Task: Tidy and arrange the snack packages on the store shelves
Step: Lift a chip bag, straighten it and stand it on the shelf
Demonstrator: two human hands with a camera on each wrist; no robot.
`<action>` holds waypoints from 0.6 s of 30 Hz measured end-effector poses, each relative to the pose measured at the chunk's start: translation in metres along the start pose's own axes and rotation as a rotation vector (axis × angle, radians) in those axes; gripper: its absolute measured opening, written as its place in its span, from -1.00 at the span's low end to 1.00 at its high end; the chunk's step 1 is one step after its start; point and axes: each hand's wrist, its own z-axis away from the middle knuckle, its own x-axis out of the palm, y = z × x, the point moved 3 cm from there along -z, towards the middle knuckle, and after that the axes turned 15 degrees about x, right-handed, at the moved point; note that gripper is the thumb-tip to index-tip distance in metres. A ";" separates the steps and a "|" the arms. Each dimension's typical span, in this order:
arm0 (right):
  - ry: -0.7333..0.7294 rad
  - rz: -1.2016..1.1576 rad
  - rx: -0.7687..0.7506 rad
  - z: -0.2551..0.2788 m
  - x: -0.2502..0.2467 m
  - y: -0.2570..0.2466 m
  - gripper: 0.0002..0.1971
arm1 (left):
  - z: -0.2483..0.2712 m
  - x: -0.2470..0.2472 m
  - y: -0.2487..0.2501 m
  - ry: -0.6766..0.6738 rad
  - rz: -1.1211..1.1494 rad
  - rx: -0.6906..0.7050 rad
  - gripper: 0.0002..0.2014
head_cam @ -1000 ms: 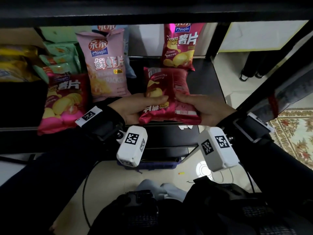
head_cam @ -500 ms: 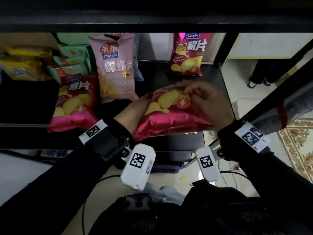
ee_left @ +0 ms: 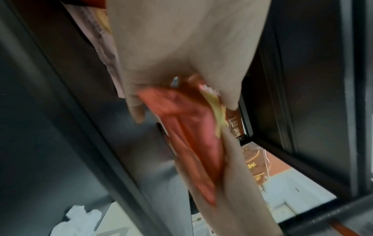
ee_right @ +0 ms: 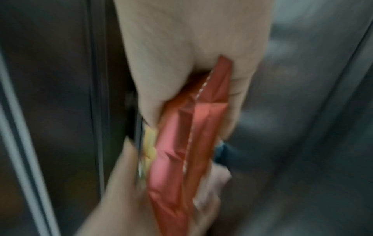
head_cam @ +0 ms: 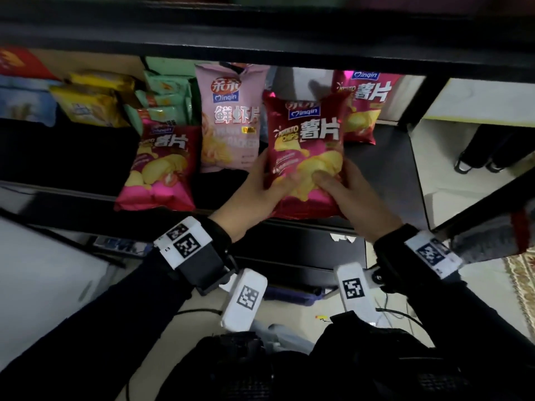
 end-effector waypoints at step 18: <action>0.306 0.975 -0.266 -0.052 0.033 0.053 -0.60 | -0.003 -0.214 0.023 0.322 -0.896 -0.156 -0.35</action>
